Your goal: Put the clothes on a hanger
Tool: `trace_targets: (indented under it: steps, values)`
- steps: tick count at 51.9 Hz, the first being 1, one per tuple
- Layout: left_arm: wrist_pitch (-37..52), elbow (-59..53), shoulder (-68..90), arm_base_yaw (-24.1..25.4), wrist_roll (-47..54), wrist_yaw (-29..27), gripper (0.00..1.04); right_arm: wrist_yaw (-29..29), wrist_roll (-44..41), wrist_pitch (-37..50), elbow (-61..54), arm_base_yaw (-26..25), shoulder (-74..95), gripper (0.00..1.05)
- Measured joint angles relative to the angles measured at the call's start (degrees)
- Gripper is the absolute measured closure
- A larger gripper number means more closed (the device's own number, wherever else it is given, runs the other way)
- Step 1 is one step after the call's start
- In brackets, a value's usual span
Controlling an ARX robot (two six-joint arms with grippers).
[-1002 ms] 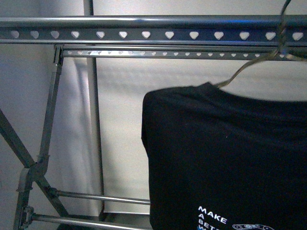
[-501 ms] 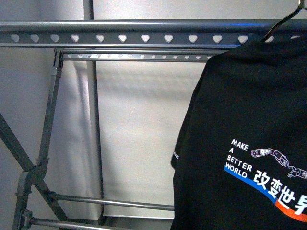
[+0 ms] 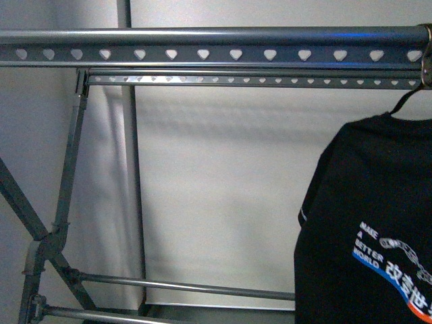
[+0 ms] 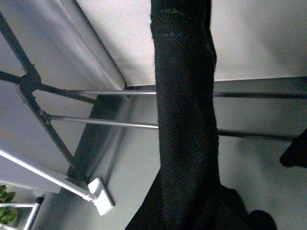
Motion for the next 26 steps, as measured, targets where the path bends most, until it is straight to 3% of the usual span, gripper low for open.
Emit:
trace_targets:
  steps: [4, 9, 14, 18, 26]
  values:
    - [-1.0, -1.9, -2.9, 0.0, 0.0, 0.0, 1.01, -2.9, 0.8, 3.4, -6.8, 0.0, -3.3, 1.0]
    - [-2.4, -3.5, -5.7, 0.0, 0.0, 0.0, 1.01, -3.8, 0.2, 6.7, -12.5, 0.5, -7.9, 0.9]
    - [-3.9, -4.7, -8.5, 0.0, 0.0, 0.0, 1.01, 0.1, 0.1, 16.6, -19.2, 0.7, -12.3, 0.74]
    - [-5.3, -5.5, -10.7, 0.0, 0.0, 0.0, 1.01, 6.3, -1.2, 29.8, -25.9, 0.8, -17.8, 0.6]
    - [-8.3, -6.8, -15.1, 0.0, 0.0, 0.0, 1.01, 10.0, -0.2, 43.8, -34.2, -1.0, -33.7, 0.34]
